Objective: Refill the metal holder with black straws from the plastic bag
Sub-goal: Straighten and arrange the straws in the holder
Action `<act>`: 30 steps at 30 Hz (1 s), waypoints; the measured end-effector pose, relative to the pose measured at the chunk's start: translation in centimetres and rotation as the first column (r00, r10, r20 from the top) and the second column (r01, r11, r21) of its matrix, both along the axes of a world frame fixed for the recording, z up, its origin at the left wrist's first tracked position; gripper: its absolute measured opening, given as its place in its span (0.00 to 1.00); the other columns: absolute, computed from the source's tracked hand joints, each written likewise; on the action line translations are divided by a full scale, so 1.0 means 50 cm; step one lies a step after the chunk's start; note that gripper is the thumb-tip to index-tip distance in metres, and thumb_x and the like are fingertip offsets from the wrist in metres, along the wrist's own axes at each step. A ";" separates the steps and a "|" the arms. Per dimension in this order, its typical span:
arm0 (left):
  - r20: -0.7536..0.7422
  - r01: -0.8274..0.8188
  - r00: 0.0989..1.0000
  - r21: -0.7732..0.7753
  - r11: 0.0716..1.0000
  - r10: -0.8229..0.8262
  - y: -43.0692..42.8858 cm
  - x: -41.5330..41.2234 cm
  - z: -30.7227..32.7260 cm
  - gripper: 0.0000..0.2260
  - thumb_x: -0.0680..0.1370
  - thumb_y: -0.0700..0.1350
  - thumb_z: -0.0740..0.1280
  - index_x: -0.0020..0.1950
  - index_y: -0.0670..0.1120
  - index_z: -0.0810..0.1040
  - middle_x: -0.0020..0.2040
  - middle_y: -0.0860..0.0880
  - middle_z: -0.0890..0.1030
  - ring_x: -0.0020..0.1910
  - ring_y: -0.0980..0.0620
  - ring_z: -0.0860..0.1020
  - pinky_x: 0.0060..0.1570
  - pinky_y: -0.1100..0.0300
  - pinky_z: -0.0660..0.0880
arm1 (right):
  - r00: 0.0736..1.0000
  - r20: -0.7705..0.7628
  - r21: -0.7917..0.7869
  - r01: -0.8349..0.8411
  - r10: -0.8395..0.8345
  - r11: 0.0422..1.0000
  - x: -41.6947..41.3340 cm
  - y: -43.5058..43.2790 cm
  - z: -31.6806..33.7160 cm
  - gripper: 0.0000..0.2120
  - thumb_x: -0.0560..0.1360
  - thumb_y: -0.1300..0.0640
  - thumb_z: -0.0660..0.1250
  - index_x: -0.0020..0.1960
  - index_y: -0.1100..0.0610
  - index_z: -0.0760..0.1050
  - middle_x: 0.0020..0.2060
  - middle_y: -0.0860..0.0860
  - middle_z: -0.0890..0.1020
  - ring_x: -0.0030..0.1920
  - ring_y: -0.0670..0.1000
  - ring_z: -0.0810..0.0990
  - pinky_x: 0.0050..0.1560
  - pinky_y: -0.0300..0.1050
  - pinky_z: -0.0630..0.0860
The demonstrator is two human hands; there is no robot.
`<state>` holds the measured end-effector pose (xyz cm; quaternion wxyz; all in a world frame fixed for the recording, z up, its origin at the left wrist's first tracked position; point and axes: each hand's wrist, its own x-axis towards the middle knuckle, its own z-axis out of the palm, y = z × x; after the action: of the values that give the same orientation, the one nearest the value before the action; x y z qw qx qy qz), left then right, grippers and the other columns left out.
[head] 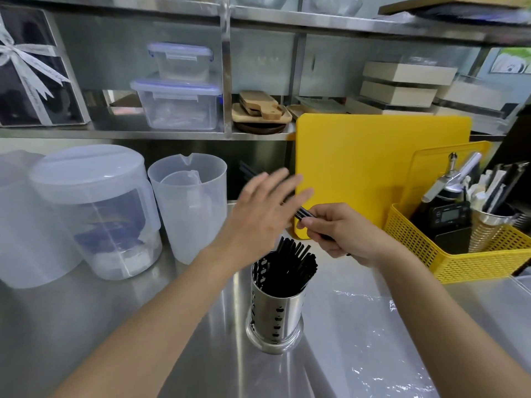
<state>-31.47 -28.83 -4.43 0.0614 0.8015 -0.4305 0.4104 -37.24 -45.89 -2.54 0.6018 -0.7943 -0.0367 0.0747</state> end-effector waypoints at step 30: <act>-0.841 -0.121 0.237 -0.522 0.844 -0.486 -0.014 -0.068 -0.121 0.01 0.72 0.39 0.69 0.42 0.44 0.77 0.36 0.44 0.80 0.34 0.54 0.75 0.37 0.65 0.70 | 0.958 0.275 -0.502 0.071 0.081 0.862 -0.030 0.029 -0.063 0.03 0.71 0.55 0.70 0.44 0.51 0.78 0.33 0.49 0.79 0.31 0.41 0.71 0.30 0.33 0.67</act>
<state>-34.86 -29.51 -10.48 0.5578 0.7777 -0.2789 -0.0791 -38.74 -44.44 -5.72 0.3598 -0.9266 -0.1046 -0.0326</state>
